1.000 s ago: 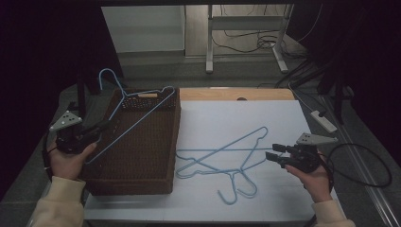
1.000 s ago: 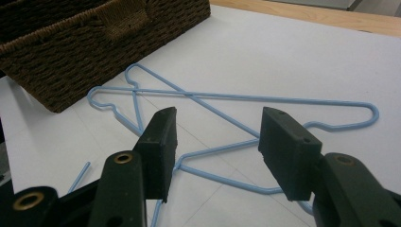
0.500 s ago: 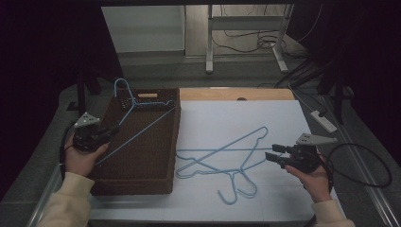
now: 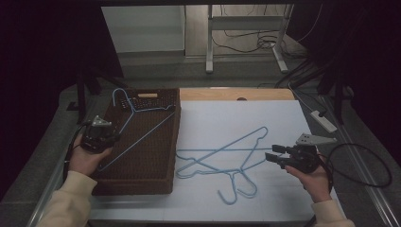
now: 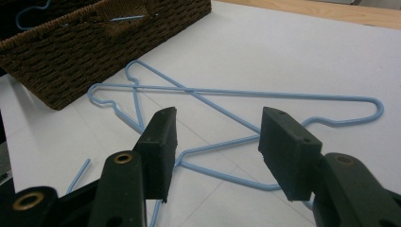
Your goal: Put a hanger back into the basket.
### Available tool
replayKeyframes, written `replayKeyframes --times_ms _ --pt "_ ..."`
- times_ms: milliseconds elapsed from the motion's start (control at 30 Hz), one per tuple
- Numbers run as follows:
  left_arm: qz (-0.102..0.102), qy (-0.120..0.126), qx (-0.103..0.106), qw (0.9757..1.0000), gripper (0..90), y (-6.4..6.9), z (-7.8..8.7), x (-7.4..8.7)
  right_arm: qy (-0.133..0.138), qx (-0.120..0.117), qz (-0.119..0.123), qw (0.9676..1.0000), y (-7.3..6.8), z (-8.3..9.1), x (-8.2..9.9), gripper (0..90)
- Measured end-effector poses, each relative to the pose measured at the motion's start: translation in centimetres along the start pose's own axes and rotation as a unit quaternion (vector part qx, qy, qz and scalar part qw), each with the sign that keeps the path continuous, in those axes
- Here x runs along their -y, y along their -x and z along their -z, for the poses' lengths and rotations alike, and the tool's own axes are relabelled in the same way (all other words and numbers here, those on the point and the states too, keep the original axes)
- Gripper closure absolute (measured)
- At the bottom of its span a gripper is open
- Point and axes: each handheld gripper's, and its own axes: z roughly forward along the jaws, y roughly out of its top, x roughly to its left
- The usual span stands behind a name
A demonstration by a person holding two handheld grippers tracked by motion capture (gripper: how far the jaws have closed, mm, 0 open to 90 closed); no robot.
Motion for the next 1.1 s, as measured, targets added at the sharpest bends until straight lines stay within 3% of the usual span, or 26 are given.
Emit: replayKeyframes --times_ms 167,300,333,433,567,700,800,867,967,1033,1100 --pt "0.001 -0.042 -0.009 0.9991 86.7 -0.1 -0.8 -0.3 -0.002 0.001 0.0 1.0 0.0 -0.1 0.0 47.8" --pt "-0.002 -0.076 -0.017 0.997 85.9 0.0 -1.5 -0.6 -0.003 0.0 -0.001 1.0 0.0 -0.1 0.1 47.7" --pt "-0.002 -0.076 -0.017 0.997 85.9 0.0 -1.5 -0.6 -0.002 -0.001 -0.002 1.0 0.0 -0.1 0.1 47.7" --pt "0.008 -0.105 -0.025 0.9941 86.0 -0.2 -2.2 -0.9 -0.002 0.0 -0.003 1.0 0.1 0.0 0.2 47.7" --pt "0.012 -0.129 -0.028 0.9912 85.2 -0.3 -3.1 -1.0 -0.003 -0.001 -0.003 1.0 0.1 0.0 0.2 47.6" --pt "0.009 -0.137 -0.034 0.9899 80.7 -0.1 -4.0 -1.1 -0.005 -0.002 -0.003 1.0 0.1 0.0 0.2 47.5" --pt "-0.001 -0.119 -0.041 0.992 72.1 0.1 -3.6 -1.3 -0.004 -0.001 -0.004 1.0 0.2 0.1 0.3 47.5" --pt "-0.003 -0.084 -0.032 0.996 62.2 0.5 -2.7 -1.4 -0.003 -0.001 -0.005 1.0 0.2 0.2 0.4 47.4" --pt "-0.007 -0.033 -0.018 0.9993 48.1 1.0 -1.0 -1.4 -0.001 -0.001 -0.007 1.0 0.3 0.3 0.4 47.3" --pt "-0.006 0.005 0.008 0.9999 42.4 1.4 0.2 -1.3 -0.001 0.0 -0.008 1.0 0.3 0.3 0.5 47.0" --pt "-0.008 0.038 0.03 0.9988 39.0 1.8 1.4 -1.1 -0.001 0.001 -0.007 1.0 0.3 0.3 0.5 46.6"
